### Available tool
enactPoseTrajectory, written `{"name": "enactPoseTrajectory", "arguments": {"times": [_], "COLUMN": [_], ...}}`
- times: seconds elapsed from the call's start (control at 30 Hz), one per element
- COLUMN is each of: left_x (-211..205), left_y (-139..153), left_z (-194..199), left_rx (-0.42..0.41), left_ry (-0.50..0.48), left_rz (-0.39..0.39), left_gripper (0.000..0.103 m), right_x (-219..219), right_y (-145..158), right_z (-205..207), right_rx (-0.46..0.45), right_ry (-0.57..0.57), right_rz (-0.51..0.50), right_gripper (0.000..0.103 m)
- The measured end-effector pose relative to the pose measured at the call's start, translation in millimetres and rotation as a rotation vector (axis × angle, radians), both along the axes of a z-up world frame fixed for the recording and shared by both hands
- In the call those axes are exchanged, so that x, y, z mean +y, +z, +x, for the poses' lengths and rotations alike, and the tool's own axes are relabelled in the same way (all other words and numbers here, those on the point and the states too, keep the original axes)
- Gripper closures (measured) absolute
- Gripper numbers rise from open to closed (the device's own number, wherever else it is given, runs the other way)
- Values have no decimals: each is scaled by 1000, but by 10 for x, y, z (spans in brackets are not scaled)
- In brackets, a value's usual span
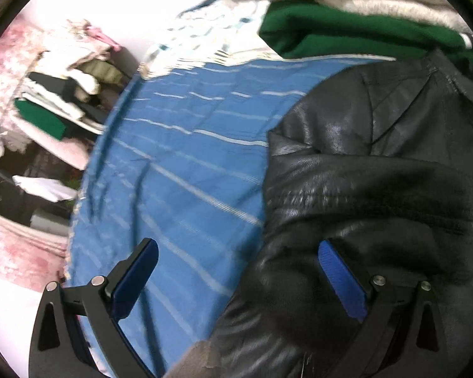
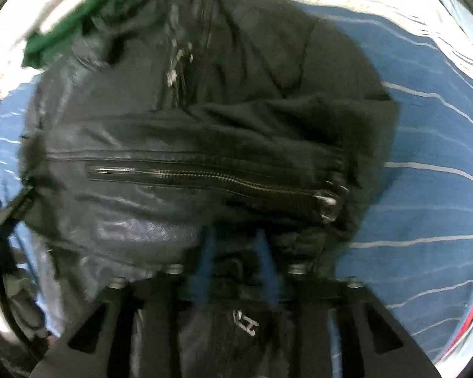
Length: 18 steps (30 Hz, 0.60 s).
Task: Fold large clothes
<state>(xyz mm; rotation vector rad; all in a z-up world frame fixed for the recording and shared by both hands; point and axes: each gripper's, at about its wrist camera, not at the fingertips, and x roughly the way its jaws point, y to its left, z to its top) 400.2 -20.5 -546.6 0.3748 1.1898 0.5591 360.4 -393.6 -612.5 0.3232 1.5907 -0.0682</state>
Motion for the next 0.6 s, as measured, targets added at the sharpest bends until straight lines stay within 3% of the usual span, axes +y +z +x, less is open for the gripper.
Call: {"name": "enactPoseTrajectory", "arguments": {"times": [0.03,0.07,0.2,0.33,0.6], "left_x": [-59,-170,-608,-1257,-2759], "left_y": [72,180,413,473,212], "left_z": [-64,-194,-671,-1287,-2188], "left_rx": [-8,-21,-10,65,219], "left_ry": [7,13,31,25,-145], "left_rz": [26,67,161,196,257], "left_gripper": [0,0,0,0,0], "right_x": [-52,-120,-426,-872,-1765], "right_y": [75,151,339,407,399], "right_z": [-39,-86,-313,-622,-1151], "right_rx": [-13,-27,-40,-16,39], "right_ry": [0,0,30,95,147], "right_rz": [0,8,8,-7,-33], "right_gripper": [30,28,28,28,28]}}
